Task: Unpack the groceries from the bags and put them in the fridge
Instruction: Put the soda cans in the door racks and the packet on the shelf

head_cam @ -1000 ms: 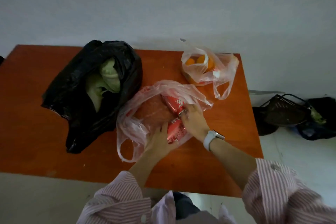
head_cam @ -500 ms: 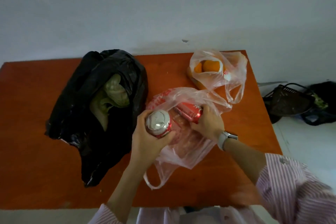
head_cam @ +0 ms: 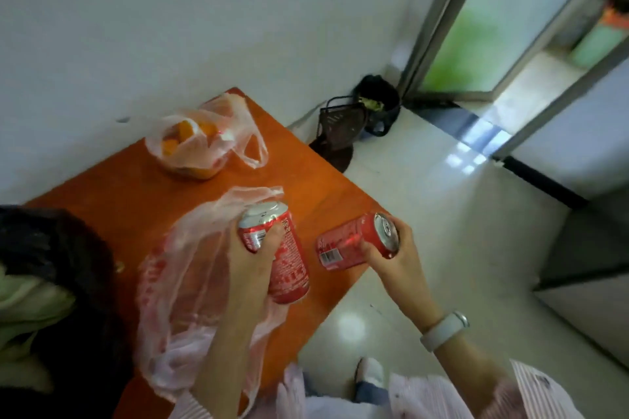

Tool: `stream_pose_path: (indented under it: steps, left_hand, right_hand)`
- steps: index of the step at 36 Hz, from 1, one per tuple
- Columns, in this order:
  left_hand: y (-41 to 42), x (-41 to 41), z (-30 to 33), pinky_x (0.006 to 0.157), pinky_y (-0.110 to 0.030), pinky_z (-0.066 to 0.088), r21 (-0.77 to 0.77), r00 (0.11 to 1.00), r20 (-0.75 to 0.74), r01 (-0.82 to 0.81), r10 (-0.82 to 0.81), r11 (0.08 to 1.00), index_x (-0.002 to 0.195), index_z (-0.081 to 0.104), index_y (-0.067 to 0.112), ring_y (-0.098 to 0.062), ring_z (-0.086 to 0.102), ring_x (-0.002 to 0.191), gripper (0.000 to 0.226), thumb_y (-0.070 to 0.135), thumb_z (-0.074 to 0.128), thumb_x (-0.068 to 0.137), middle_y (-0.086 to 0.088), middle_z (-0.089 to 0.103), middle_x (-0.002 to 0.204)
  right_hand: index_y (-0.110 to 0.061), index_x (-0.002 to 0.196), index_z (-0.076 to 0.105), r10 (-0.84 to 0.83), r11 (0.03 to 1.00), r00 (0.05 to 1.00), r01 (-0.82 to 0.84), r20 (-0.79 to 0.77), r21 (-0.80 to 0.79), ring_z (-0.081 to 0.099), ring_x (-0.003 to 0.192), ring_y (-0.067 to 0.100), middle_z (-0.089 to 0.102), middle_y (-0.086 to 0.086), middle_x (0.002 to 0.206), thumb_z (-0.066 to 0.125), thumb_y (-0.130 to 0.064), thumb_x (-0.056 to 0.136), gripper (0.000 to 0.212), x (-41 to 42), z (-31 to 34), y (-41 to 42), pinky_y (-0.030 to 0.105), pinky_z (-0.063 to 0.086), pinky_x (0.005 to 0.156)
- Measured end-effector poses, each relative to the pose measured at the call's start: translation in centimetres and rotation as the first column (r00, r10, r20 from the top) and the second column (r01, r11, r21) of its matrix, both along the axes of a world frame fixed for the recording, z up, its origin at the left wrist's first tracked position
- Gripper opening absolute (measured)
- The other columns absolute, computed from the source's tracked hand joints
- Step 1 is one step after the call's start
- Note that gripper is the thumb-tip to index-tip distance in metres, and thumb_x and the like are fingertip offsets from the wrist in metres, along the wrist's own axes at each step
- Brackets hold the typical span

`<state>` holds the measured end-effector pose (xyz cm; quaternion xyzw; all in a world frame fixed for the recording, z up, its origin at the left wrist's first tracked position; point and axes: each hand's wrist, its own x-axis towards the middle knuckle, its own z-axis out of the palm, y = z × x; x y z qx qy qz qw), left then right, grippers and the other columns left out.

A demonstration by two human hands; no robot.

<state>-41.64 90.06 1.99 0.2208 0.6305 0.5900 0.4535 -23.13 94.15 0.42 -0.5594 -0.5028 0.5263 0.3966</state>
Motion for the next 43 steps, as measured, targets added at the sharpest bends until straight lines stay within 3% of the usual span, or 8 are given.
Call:
stream_pose_path:
  steps: [10, 18, 27, 34, 37, 39, 41, 43]
  left_hand:
    - [1.1, 24.6, 0.4, 0.067, -0.025, 0.050, 0.019, 0.806, -0.070, 0.591, -0.588, 0.807, 0.120, 0.042, 0.023, -0.013, 0.061, 0.087, 0.043, 0.017, 0.064, 0.083, 0.001, 0.059, 0.102]
    - [-4.4, 50.6, 0.5, 0.063, -0.018, 0.053, 0.076, 0.427, -0.158, 0.904, -0.890, 0.420, 0.100, 0.049, 0.031, -0.003, 0.064, 0.074, 0.039, 0.010, 0.072, 0.076, 0.002, 0.062, 0.094]
    - [-10.2, 73.7, 3.9, 0.081, -0.030, 0.053, 0.113, 0.008, -0.287, 0.993, -0.958, -0.025, 0.122, 0.050, 0.024, -0.010, 0.063, 0.094, 0.064, 0.026, 0.082, 0.066, 0.005, 0.063, 0.108]
    - [-10.6, 88.6, 7.0, 0.071, -0.017, 0.052, 0.235, -0.149, -0.332, 0.943, -0.931, -0.235, 0.114, 0.048, 0.036, -0.004, 0.063, 0.091, 0.053, 0.018, 0.076, 0.072, 0.012, 0.061, 0.106]
    - [-9.8, 95.7, 8.4, 0.063, -0.021, 0.054, 0.273, -0.154, -0.105, 0.946, -0.982, -0.177, 0.117, 0.050, 0.025, -0.010, 0.066, 0.090, 0.048, 0.027, 0.071, 0.074, -0.005, 0.063, 0.114]
    - [-9.0, 100.3, 9.9, 0.058, -0.032, 0.056, 0.209, -0.199, 0.328, 0.969, -0.923, -0.134, 0.121, 0.049, 0.009, -0.022, 0.068, 0.085, 0.062, 0.038, 0.070, 0.070, -0.016, 0.063, 0.113]
    - [-7.7, 104.3, 11.5, 0.055, -0.045, 0.058, 0.098, -0.228, 0.639, 0.971, -0.735, -0.216, 0.110, 0.057, 0.003, -0.027, 0.067, 0.074, 0.056, 0.043, 0.069, 0.072, -0.018, 0.064, 0.096]
    - [-6.0, 107.8, 12.0, 0.066, -0.049, 0.056, 0.042, -0.259, 0.706, 0.944, -0.659, -0.326, 0.102, 0.061, 0.004, -0.028, 0.064, 0.074, 0.049, 0.040, 0.071, 0.070, -0.016, 0.065, 0.086]
  right_hand:
    - [-0.018, 0.115, 0.044, -0.471, 0.882, 0.882, 0.471, 0.025, -0.015, 0.059, 0.091, 0.008, 0.056, -0.005, 0.103, 0.062, -0.010, 0.084, 0.037, 22.7, 0.0, -9.5, 0.013, 0.051, 0.067]
    - [-0.020, 0.111, 0.045, -0.775, 0.630, 0.619, 0.773, 0.128, 0.070, 0.056, 0.089, 0.005, 0.055, -0.007, 0.102, 0.069, -0.025, 0.076, 0.042, 45.2, 0.3, -22.7, 0.011, 0.049, 0.069]
    - [-0.018, 0.105, 0.047, -0.978, 0.207, 0.207, 0.944, 0.030, 0.256, 0.057, 0.076, -0.014, 0.056, -0.010, 0.095, 0.068, -0.021, 0.068, 0.043, 62.2, 5.2, -31.6, 0.005, 0.045, 0.068]
    - [-0.032, 0.098, 0.046, -0.999, 0.041, 0.033, 0.926, 0.027, 0.376, 0.057, 0.084, -0.008, 0.057, -0.011, 0.098, 0.068, -0.035, 0.063, 0.041, 74.5, 8.0, -32.6, 0.011, 0.046, 0.076]
    - [-0.035, 0.099, 0.046, -1.000, 0.009, -0.003, 0.908, 0.029, 0.420, 0.059, 0.089, 0.003, 0.058, -0.011, 0.099, 0.065, -0.049, 0.058, 0.047, 80.6, 9.4, -31.9, 0.025, 0.049, 0.081]
    - [-0.033, 0.098, 0.046, -0.999, -0.025, -0.039, 0.891, 0.021, 0.453, 0.058, 0.086, -0.001, 0.058, -0.014, 0.097, 0.065, -0.048, 0.059, 0.046, 84.5, 10.8, -31.1, 0.019, 0.049, 0.078]
    - [-0.030, 0.100, 0.046, -0.998, -0.050, -0.066, 0.877, 0.016, 0.477, 0.059, 0.086, 0.000, 0.057, -0.013, 0.096, 0.068, -0.038, 0.065, 0.042, 88.2, 12.0, -30.1, 0.017, 0.047, 0.076]
    - [-0.024, 0.106, 0.045, -0.998, -0.046, -0.059, 0.880, 0.014, 0.473, 0.058, 0.091, 0.007, 0.056, -0.012, 0.099, 0.070, -0.025, 0.074, 0.041, 91.4, 12.6, -29.3, 0.021, 0.048, 0.077]
